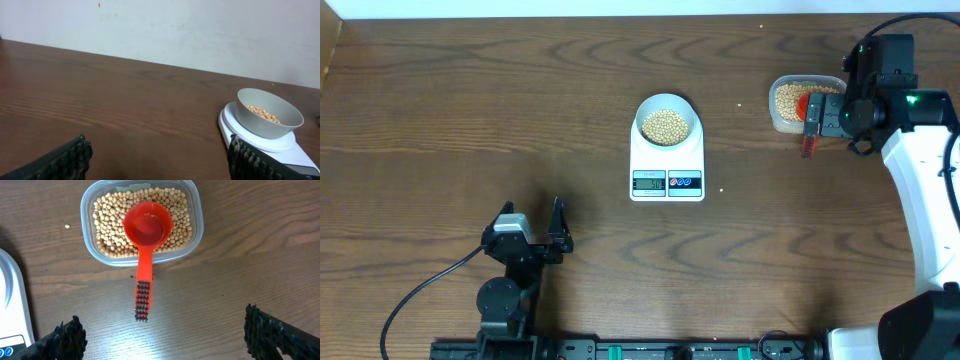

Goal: Scoop item into bowl and weigh 50g on scale

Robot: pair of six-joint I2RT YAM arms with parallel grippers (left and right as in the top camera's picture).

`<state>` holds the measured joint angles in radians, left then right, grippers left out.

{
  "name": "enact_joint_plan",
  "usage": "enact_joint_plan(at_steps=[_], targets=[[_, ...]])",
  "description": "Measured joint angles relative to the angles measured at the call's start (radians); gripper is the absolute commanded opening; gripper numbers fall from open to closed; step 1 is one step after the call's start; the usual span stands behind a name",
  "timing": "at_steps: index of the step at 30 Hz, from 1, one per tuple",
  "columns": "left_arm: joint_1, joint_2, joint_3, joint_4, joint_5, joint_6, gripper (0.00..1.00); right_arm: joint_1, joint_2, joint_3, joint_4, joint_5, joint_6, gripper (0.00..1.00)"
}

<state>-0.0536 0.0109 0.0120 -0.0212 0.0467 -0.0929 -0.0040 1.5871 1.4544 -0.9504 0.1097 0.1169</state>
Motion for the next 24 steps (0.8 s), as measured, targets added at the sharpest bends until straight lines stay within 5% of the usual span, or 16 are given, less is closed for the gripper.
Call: enact_joint_plan(at_steps=[24], targets=[[0.0, 0.0, 0.0, 0.0, 0.0, 0.02, 0.89, 0.0, 0.0, 0.0, 0.0, 0.0, 0.0, 0.99]])
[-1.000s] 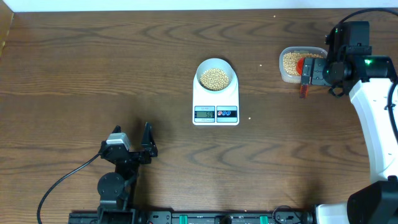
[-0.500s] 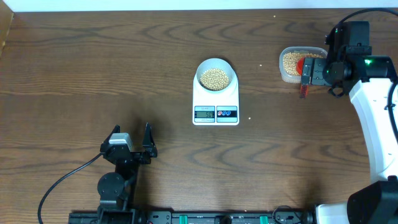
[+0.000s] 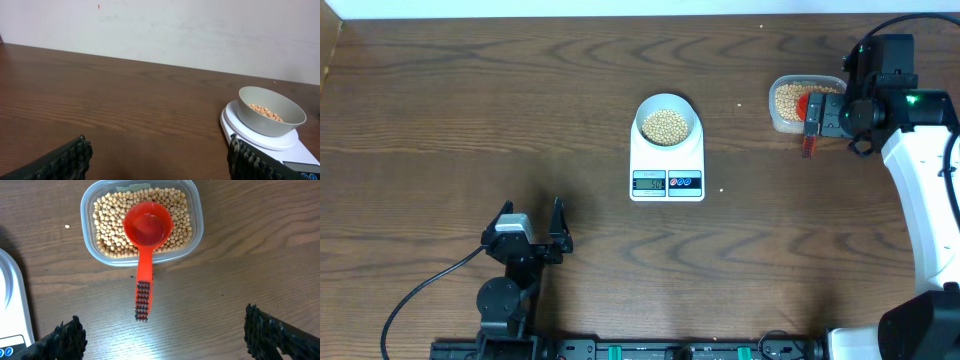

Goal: Scoop item into bowl and weigh 50g on scale

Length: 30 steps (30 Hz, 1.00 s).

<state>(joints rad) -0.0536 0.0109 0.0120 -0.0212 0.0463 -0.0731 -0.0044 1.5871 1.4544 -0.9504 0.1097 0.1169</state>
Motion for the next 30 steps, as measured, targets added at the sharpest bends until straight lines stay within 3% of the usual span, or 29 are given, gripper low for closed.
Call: enact_joint_plan(at_steps=[19, 23, 30], targets=[[0.0, 0.0, 0.0, 0.0, 0.0, 0.0, 0.89, 0.0, 0.0, -0.003, 0.048, 0.0, -0.005, 0.99], [0.0, 0.0, 0.002, -0.001, 0.0, 0.0, 0.89, 0.01, -0.032, -0.108, 0.331, 0.0, -0.008, 0.99], [0.0, 0.0, 0.003, -0.004, 0.0, 0.001, 0.89, 0.043, -0.189, -0.551, 0.927, -0.019, -0.014, 0.99]])
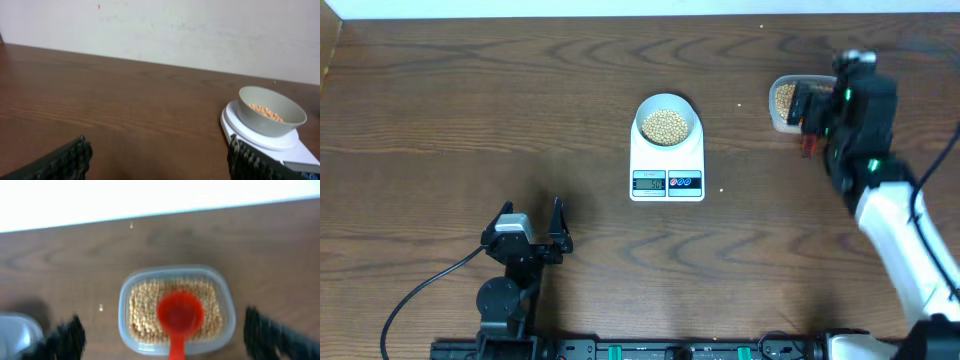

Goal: Scoop item into bowl and weigh 50g on scale

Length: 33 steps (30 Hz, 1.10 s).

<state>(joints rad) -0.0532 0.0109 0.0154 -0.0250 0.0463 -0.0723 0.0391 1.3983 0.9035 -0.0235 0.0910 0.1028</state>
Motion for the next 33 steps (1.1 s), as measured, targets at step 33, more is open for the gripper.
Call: enact_joint_plan(at_steps=[33], targets=[[0.0, 0.0, 0.002, -0.003, 0.0, 0.002, 0.89, -0.043, -1.043, -0.896, 0.185, -0.035, -0.166, 0.99]])
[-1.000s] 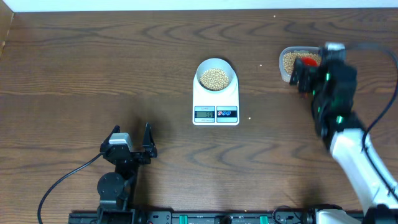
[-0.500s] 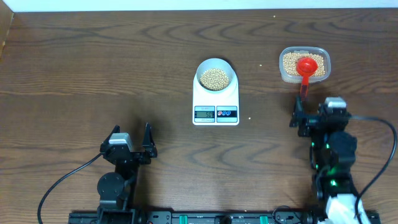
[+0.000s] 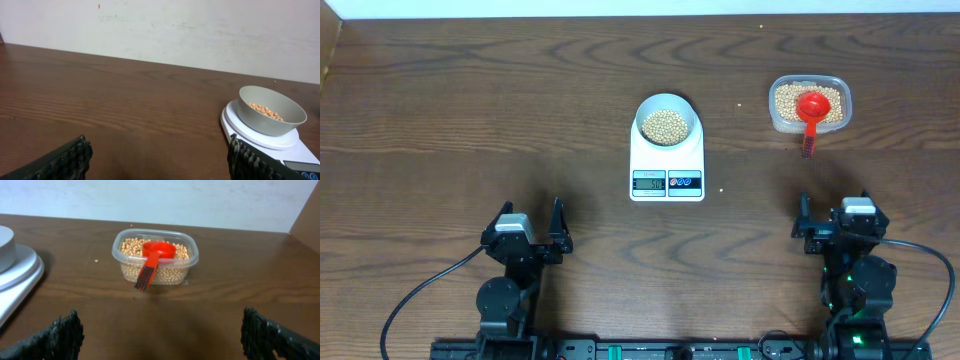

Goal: Scoop item into bowl and weigh 50g on scale

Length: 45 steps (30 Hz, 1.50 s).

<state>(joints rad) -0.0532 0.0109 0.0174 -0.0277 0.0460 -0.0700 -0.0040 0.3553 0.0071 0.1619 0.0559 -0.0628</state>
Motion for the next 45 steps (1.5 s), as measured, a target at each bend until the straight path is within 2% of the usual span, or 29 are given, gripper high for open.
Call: enact_joint_plan(at_steps=[7, 19, 45], targets=[[0.0, 0.0, 0.0, 0.0, 0.0, 0.0, 0.89, -0.053, -0.163, 0.0, -0.222, -0.001, 0.033, 0.99], [0.0, 0.0, 0.0, 0.0, 0.0, 0.0, 0.89, -0.12, -0.338, 0.0, -0.229, -0.003, 0.052, 0.99], [0.0, 0.0, 0.0, 0.0, 0.0, 0.0, 0.89, -0.028, -0.343, 0.0, -0.23, -0.016, 0.043, 0.99]])
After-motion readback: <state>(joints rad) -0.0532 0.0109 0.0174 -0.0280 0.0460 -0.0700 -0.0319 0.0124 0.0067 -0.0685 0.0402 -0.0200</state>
